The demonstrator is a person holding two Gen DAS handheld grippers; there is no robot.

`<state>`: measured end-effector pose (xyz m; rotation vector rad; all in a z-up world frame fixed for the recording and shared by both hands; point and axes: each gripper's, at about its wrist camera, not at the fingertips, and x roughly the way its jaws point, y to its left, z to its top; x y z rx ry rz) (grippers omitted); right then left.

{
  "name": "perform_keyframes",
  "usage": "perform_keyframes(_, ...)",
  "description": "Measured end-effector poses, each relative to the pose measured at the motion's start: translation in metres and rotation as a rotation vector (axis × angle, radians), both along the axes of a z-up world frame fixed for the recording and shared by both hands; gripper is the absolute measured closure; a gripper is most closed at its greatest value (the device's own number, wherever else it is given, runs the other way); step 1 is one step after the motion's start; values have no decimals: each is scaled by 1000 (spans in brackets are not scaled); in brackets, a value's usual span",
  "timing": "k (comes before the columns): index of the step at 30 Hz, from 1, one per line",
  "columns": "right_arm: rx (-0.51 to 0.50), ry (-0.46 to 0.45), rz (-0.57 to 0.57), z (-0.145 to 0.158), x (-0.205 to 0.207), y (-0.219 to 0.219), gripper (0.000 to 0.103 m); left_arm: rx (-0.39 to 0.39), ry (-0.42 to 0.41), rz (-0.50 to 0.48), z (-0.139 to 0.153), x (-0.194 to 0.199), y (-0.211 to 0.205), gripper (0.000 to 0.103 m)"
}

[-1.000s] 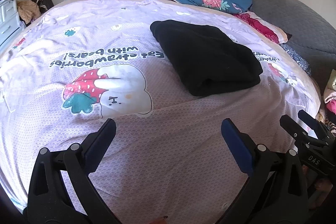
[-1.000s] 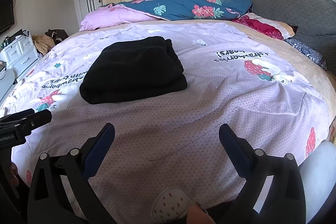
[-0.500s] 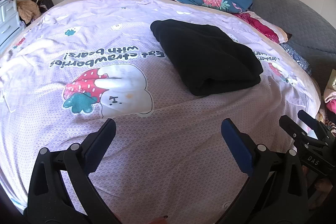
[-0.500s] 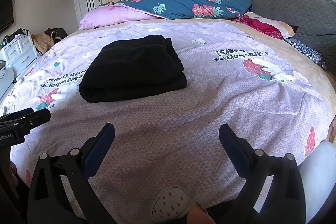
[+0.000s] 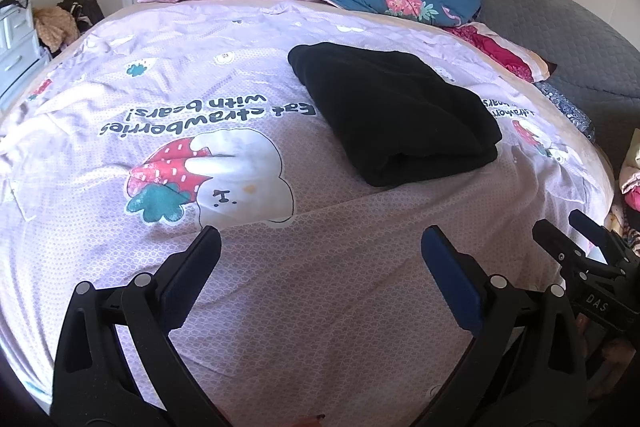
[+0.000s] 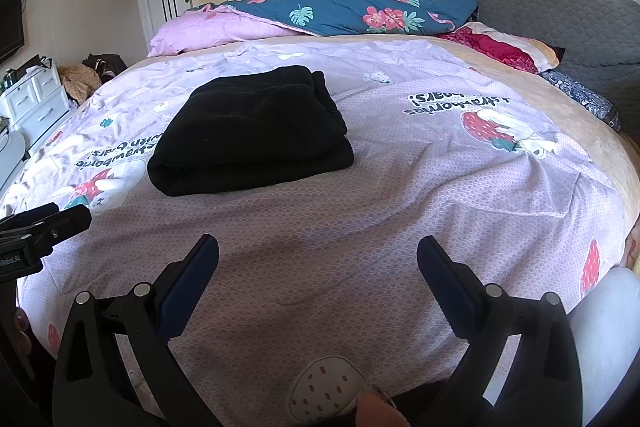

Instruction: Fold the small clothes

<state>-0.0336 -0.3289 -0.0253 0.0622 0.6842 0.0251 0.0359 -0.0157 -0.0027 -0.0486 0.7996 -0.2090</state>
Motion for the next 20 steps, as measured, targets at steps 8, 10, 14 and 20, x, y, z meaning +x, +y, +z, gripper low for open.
perform_keyframes(8,5,-8,-56,5,-6,-11,4,-24,4,2,2,-1,5,9)
perform_keyframes(10,24,-20,-108,8,-10,-25,4,-45,1,7,3,-1,11,9)
perform_keyframes(14,59,-45,-340,16,-27,-96,4,-64,24,73,3,10,44,9)
perform_keyframes(20,-27,113,-886,-20,-67,-279,4,2,45,351,3,48,186,9)
